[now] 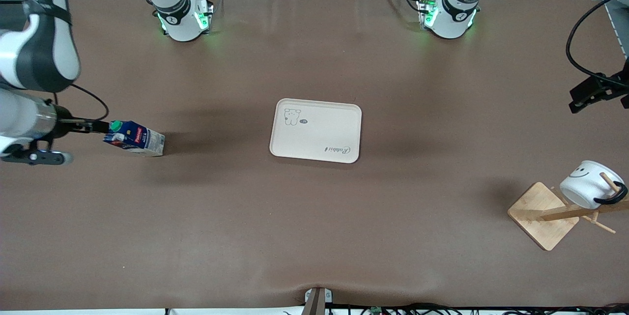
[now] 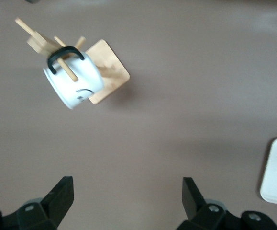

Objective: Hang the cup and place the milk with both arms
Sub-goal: 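Open both grippers and withdraw them from the mug and carton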

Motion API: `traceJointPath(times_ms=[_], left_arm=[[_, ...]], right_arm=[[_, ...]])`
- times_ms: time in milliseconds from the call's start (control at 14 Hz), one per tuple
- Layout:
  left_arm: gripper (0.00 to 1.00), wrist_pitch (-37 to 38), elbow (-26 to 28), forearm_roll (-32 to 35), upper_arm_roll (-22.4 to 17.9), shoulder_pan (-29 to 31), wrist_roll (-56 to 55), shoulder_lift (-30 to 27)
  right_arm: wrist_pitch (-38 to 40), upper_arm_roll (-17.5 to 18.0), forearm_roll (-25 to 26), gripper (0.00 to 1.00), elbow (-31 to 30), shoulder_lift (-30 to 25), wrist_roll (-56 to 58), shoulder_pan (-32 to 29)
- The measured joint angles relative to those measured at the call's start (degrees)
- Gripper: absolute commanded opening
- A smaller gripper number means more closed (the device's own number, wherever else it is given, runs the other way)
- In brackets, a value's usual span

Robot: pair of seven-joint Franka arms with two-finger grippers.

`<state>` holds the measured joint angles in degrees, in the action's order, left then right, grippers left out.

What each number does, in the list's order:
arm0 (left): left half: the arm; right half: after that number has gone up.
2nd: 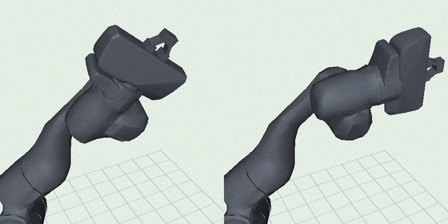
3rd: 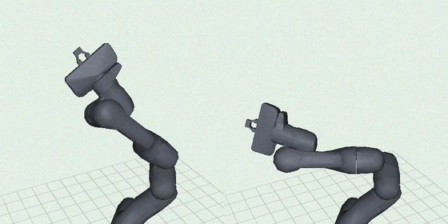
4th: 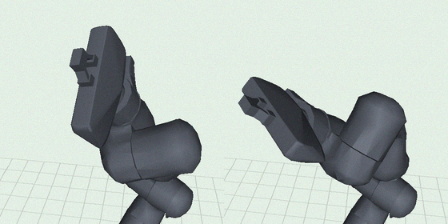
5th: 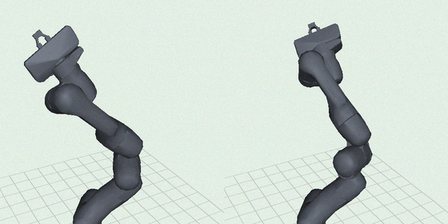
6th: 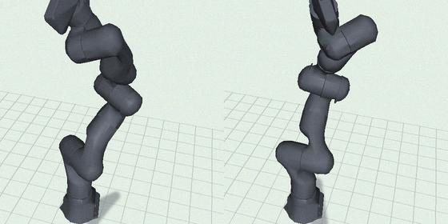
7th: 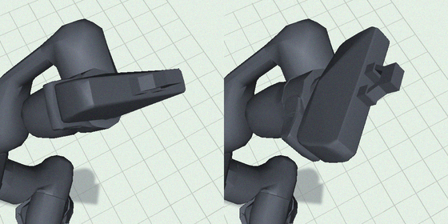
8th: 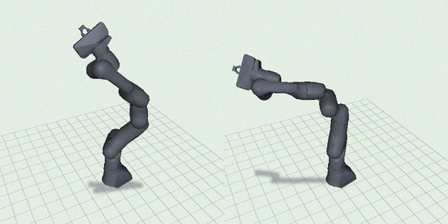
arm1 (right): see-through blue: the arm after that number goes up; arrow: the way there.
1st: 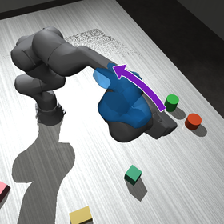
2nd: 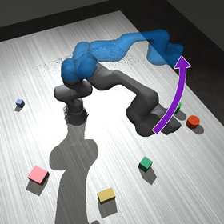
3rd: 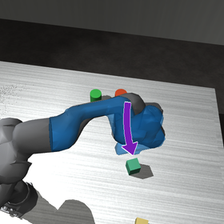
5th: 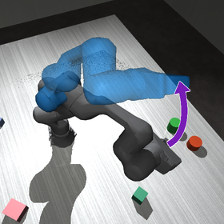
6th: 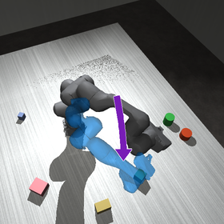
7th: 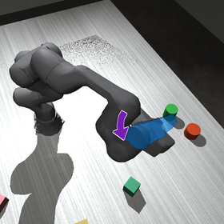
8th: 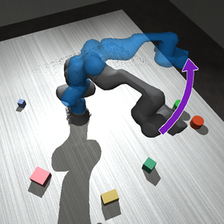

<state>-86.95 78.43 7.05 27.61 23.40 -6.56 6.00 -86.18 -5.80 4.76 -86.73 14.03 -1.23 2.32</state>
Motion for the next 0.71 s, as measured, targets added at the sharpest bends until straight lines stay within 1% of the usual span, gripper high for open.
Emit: traceJointPath(times_ms=[71, 214, 357, 429, 500, 571, 714], left_arm=[[1.00, 0.4, 1.1, -1.7, -4.5, -3.7, 0.4, -1.4], [1.00, 0.7, 4.1, -3.1, -12.9, -11.0, 1.1, -4.7], [1.00, 0.7, 7.6, -3.5, -19.3, -17.7, 1.1, -8.2], [1.00, 0.7, 9.3, -4.0, -21.7, -20.4, 1.0, -9.8], [1.00, 0.7, 10.7, -4.7, -23.1, -21.8, 1.0, -11.2], [1.00, 0.7, 11.9, -5.0, -23.7, -22.3, 1.0, -12.2], [1.00, 0.7, 13.3, -5.1, -24.0, -22.3, 1.0, -13.3]], right_arm=[[3.7, 0.1, 0.0, 1.00, 4.7, 0.3, 0.0, 0.0], [7.3, 0.1, 0.0, 1.00, 12.3, 0.3, 0.0, 0.0], [8.2, 0.1, -0.2, 1.00, 15.2, 0.3, 0.0, -0.4], [8.2, 0.1, -1.0, 1.00, 15.3, 0.4, 0.0, -0.8], [8.0, 0.1, -3.2, 1.00, 15.3, 0.4, 0.0, -1.3], [7.7, 0.0, -5.4, 1.00, 15.1, 0.0, 0.0, -1.8], [5.7, 0.1, -7.2, 1.00, 13.1, -2.5, 0.4, -2.2]])
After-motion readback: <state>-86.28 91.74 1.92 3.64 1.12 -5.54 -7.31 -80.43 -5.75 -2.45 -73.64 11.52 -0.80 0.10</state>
